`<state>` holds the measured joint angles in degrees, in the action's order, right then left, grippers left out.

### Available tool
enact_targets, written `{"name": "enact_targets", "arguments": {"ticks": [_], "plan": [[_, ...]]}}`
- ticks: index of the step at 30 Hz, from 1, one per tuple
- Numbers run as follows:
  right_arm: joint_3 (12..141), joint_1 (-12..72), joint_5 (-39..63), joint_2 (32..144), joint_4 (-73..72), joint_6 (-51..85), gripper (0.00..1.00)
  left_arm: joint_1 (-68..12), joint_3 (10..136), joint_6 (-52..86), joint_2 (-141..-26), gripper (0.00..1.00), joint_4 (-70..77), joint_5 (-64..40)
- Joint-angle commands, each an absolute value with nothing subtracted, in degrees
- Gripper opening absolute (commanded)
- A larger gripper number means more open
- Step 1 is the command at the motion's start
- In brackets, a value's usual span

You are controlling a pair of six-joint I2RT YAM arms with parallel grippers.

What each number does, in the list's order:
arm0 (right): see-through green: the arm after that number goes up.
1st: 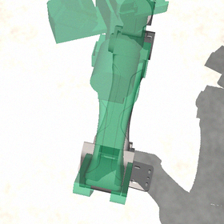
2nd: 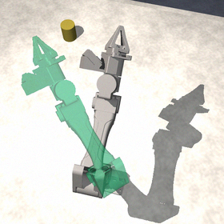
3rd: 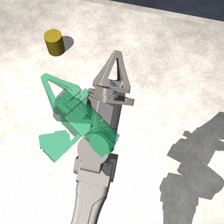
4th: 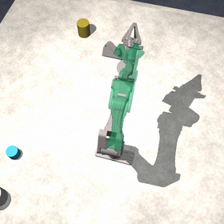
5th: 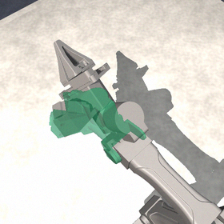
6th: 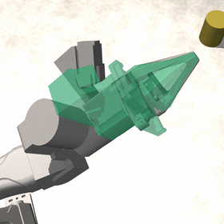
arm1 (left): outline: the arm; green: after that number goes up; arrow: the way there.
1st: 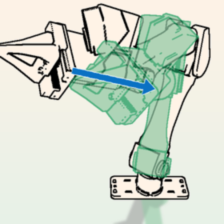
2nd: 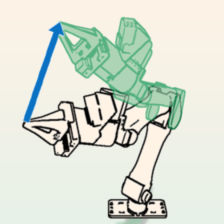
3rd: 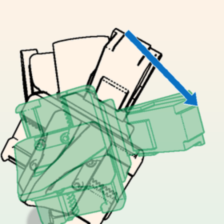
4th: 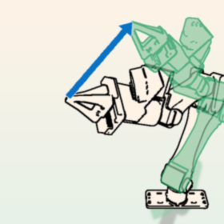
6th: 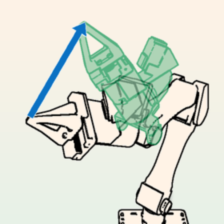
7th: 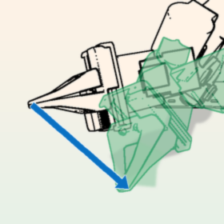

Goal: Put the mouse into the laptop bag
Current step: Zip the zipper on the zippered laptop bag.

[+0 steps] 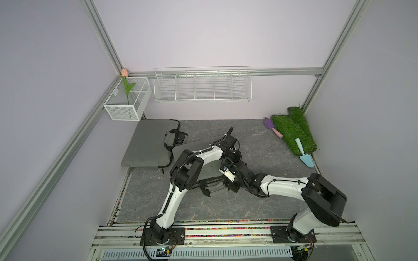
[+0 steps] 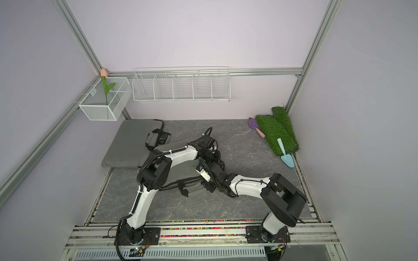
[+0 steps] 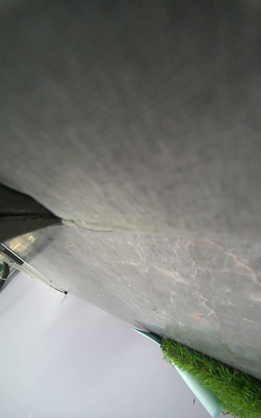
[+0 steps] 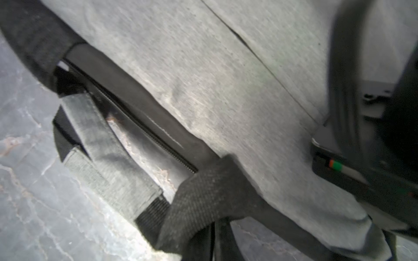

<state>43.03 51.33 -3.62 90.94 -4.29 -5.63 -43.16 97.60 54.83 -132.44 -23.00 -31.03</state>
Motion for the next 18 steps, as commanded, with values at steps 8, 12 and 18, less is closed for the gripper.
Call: {"name": "enact_targets", "arguments": {"ticks": [8, 12, 18], "plan": [[47.7, 58.4, 6.5, 94.0, -16.7, -4.4, 0.06, -44.3, 97.0, 55.2, -137.3, 0.00, -23.1, -27.1], [52.1, 60.5, 4.4, 96.6, -14.6, -5.2, 0.07, -44.5, 96.6, 55.1, -137.3, 0.00, -22.5, -27.6], [53.8, 62.1, 3.2, 98.0, -14.5, -7.3, 0.07, -44.4, 96.5, 54.3, -136.8, 0.00, -22.2, -27.8]]}}
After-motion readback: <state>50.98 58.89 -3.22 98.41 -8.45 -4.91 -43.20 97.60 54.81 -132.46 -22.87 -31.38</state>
